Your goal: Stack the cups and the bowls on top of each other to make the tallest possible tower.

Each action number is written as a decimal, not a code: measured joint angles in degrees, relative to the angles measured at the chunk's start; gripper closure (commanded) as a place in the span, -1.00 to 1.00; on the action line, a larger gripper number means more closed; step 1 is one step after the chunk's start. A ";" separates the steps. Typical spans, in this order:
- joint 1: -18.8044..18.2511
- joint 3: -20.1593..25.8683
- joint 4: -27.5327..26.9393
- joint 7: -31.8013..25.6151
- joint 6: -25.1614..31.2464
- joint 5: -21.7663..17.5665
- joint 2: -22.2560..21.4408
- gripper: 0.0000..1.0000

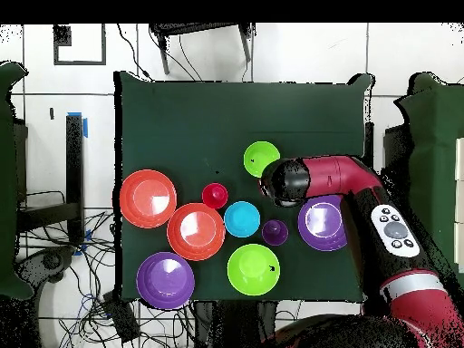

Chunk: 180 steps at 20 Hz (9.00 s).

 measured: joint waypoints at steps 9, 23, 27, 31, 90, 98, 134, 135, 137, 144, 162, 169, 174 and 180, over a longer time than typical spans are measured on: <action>0.00 0.00 0.13 0.00 -0.01 -0.52 -0.12 1.00; 2.30 0.57 -0.08 -0.01 0.00 -0.71 -3.69 1.00; 3.80 1.11 -3.49 -0.01 2.15 -0.77 -3.51 1.00; 5.51 1.96 -9.90 -0.59 6.51 -0.82 -2.00 1.00; 21.38 3.83 -30.39 -13.81 14.03 0.92 9.48 1.00; 19.03 3.44 -30.29 -13.81 12.12 0.75 9.42 1.00; 18.14 1.28 -25.40 -13.81 7.01 0.42 8.38 -1.00; 18.14 1.28 -25.39 -13.81 6.94 0.42 8.39 -1.00; 18.14 1.28 -25.39 -13.81 6.85 0.43 8.40 -1.00; 18.19 1.27 -25.38 -13.81 6.85 1.89 7.98 -1.00; 20.26 0.50 -25.08 -13.81 8.82 7.77 -0.68 -1.00; 21.57 -1.95 -24.60 -13.81 8.83 7.68 -3.92 -1.00; 22.24 -3.88 -23.68 -13.81 8.83 7.56 -5.29 -1.00; 21.96 -5.58 -21.72 -13.81 8.79 7.53 -5.39 -1.00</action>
